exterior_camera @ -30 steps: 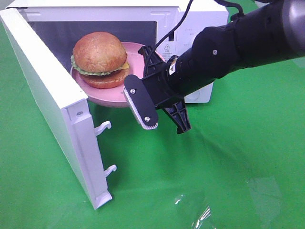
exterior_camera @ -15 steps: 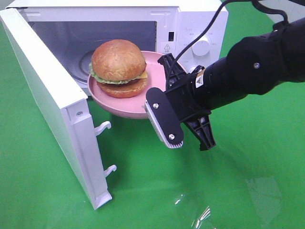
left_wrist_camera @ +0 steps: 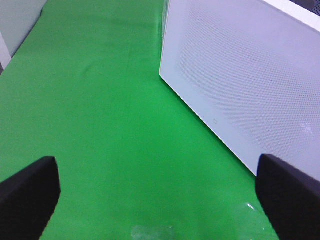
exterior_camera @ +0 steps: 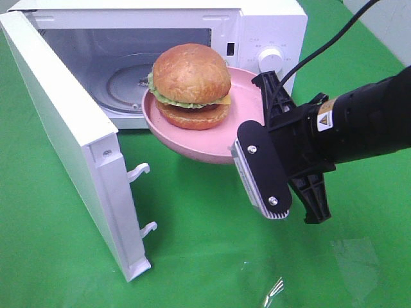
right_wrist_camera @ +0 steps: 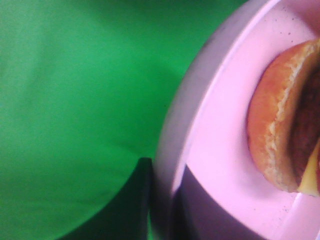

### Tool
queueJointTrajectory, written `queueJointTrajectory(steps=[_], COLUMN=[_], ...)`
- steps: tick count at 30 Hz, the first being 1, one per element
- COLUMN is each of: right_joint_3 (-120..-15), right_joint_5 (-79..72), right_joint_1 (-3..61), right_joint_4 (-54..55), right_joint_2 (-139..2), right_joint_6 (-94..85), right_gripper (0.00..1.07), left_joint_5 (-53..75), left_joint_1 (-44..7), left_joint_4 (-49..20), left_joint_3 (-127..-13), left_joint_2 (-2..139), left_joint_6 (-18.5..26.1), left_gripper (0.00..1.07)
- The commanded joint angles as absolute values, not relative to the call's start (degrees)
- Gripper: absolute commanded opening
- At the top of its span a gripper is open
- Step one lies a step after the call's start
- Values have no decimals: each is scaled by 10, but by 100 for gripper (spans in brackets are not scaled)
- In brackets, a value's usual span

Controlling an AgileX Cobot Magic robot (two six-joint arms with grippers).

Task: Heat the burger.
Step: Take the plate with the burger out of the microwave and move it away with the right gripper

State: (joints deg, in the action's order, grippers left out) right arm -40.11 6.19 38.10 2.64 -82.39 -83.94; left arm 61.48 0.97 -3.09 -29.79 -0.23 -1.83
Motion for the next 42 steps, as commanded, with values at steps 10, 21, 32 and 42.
queueJointTrajectory(steps=[10, 21, 32, 42], right_joint_3=[-352, -322, -322, -322], right_joint_5=[100, 232, 328, 404], right_joint_1=[376, 376, 376, 376], right_joint_4=[-48, -146, -198, -326], right_joint_2=[-695, -582, -528, -525], right_joint_6=[-764, -633, -525, -297], right_gripper=[0, 0, 0, 0], left_joint_5=[611, 611, 611, 611], left_joint_1=[11, 11, 11, 11], left_joint_4=[-32, -32, -32, -32], left_joint_3=[-296, -296, -296, -296], left_joint_2=[-6, -6, -6, -6], left_joint_6=[-19, -19, -19, -19], left_gripper=[99, 99, 99, 99])
